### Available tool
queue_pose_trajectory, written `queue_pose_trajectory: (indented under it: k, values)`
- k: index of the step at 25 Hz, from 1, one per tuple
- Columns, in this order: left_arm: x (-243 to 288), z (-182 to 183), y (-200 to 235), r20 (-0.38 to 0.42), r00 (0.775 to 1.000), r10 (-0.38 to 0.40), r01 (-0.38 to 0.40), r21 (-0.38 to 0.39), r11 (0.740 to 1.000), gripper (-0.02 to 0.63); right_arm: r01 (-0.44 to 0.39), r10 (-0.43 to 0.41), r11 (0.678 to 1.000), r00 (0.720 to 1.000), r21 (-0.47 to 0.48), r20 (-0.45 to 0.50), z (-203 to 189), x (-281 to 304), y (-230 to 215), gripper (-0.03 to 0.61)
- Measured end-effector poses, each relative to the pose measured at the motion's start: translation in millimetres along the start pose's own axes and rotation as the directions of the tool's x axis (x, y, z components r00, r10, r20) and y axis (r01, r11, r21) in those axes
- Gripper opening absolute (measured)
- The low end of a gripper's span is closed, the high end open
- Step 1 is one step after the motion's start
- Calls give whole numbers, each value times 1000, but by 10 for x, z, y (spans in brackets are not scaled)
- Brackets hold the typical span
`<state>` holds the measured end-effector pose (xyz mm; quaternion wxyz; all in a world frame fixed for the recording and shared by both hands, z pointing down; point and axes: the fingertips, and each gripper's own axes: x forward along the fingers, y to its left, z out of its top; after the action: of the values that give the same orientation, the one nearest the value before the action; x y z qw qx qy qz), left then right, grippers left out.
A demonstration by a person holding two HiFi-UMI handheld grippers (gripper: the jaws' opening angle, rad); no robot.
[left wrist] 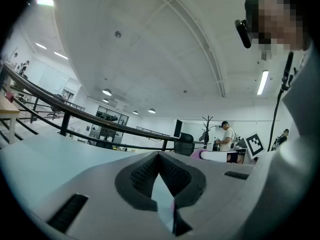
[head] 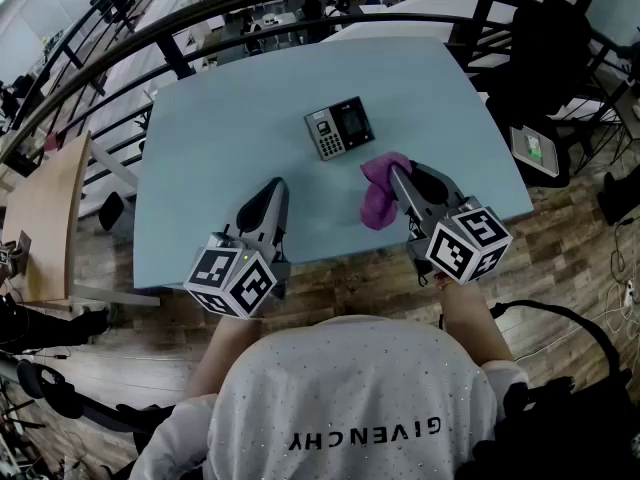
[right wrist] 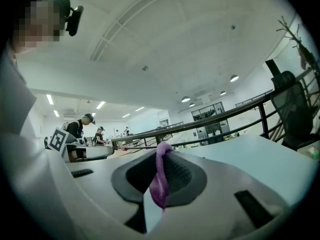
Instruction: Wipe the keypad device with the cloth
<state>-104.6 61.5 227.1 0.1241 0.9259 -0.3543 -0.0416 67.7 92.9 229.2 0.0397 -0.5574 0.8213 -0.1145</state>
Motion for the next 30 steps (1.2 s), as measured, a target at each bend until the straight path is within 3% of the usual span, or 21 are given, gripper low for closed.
queue_pose_trajectory:
  k: [18, 24, 30]
  values:
    - [-30, 8, -60, 26, 1000, 9, -9, -3, 1000, 0, -9, 9, 1000, 1000, 12, -2, 20, -47, -44, 34]
    - [-17, 81, -191, 88, 996, -34, 35, -16, 999, 0, -26, 25, 999, 999, 18, 36, 85, -97, -55, 35]
    - [-28, 70, -300, 88, 994, -66, 70, -48, 996, 0, -67, 64, 997, 995, 35, 74, 143, -125, -33, 35]
